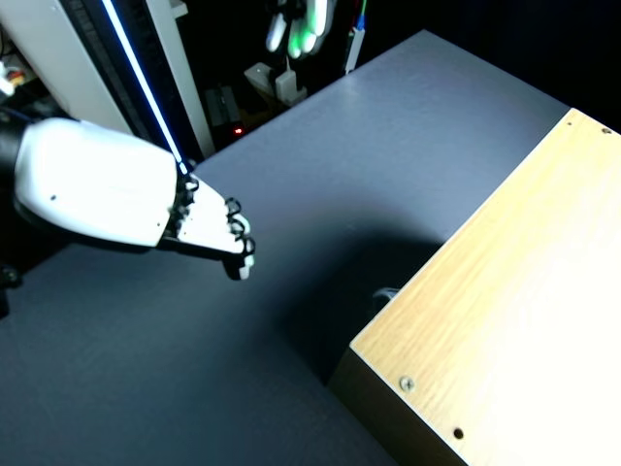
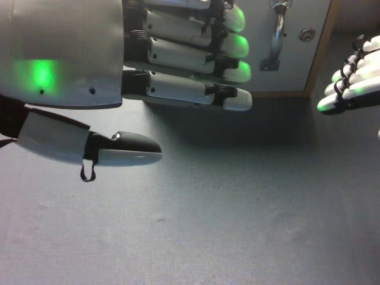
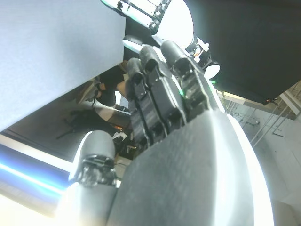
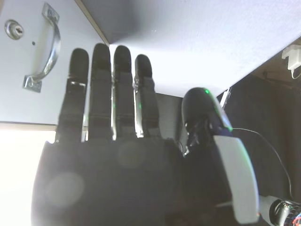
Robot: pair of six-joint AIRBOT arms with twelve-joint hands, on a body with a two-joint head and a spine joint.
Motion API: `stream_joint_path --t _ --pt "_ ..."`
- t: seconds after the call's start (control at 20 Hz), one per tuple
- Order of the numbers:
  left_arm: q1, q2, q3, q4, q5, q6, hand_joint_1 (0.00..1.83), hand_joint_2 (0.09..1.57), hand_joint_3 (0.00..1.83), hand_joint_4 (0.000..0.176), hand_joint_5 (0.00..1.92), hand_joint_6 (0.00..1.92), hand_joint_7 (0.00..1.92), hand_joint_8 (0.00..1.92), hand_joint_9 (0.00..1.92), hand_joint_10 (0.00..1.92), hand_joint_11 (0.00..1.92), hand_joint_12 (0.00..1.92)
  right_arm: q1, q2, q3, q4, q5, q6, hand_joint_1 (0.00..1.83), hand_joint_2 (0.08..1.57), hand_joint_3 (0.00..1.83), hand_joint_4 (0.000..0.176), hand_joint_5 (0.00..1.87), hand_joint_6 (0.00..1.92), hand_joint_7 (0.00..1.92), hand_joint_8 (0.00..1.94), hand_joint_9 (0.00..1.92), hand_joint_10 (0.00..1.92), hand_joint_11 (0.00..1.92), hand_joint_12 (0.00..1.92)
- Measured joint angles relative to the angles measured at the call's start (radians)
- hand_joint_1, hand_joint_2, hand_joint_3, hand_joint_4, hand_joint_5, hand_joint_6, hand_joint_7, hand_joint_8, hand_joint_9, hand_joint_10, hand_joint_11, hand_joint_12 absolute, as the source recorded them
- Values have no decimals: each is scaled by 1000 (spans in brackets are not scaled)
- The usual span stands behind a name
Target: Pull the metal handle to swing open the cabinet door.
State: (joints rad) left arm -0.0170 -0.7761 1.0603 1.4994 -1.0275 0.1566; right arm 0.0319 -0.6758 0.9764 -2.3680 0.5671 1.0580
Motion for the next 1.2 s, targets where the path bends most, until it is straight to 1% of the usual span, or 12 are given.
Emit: stream_joint_path --t 0.15,0.75,1.0,1.15,1.2 --pt "0 0 0 1 2 0 0 1405 2 0 331 0 347 0 325 3 14 713 0 0 0 -1 1 0 0 1546 9 0 204 0 192 1 187 1 0 577" --pt "0 0 0 0 2 0 0 1408 3 0 323 3 344 3 324 3 9 716 0 0 0 -1 1 0 0 1552 4 0 195 0 193 0 185 0 0 587" --pt "0 0 0 0 2 0 0 1410 3 0 335 6 361 8 344 9 29 729 -18 0 0 -4 1 -1 0 1550 2 0 182 0 187 0 182 1 0 577" --pt "0 0 0 0 1 0 0 1410 2 0 348 9 371 9 355 11 32 738 -25 0 0 -5 0 0 0 1550 1 0 196 4 206 4 199 4 0 628" --pt "0 0 0 0 2 0 0 1412 3 0 353 9 375 9 357 10 33 741 -36 0 0 0 -4 0 0 1550 1 0 198 3 206 2 197 2 0 618"
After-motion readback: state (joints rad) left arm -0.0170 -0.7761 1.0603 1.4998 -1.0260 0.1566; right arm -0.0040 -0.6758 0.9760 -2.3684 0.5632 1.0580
